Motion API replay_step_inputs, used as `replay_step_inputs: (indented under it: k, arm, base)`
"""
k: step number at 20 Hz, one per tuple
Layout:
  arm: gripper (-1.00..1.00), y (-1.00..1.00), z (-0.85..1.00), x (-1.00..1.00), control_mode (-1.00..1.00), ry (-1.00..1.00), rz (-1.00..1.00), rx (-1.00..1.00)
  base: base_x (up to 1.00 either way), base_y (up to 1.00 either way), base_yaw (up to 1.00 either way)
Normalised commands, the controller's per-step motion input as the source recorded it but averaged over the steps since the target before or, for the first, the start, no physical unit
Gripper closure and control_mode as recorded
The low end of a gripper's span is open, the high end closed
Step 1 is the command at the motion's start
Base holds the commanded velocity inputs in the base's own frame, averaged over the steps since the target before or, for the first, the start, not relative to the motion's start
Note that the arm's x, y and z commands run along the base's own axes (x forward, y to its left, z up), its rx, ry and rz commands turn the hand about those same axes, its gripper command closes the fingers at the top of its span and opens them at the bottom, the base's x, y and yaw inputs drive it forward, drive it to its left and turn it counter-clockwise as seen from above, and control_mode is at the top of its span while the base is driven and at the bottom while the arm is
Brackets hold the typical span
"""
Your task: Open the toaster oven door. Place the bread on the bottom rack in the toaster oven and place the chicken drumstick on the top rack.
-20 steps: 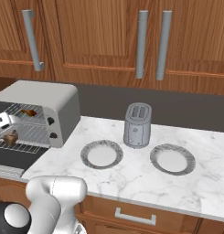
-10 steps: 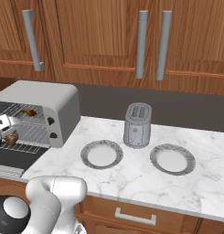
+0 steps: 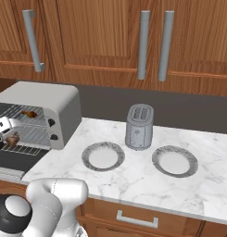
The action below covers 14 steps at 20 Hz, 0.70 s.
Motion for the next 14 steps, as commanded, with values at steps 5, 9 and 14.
replay_step_inputs:
  k: [5,9,14]
  arm:
    - [1.0,0.01,-0.14,0.0,-1.0,0.0,0.0,0.0]
    - [1.0,0.03,-0.04,0.05,-1.0,-0.01,0.0,0.0]
    - [1.0,0.05,0.0,0.11,-1.0,-0.01,0.0,0.0]
  base:
    - [0.0,0.0,0.0]
    - [0.0,0.0,0.0]
    - [0.0,0.0,0.0]
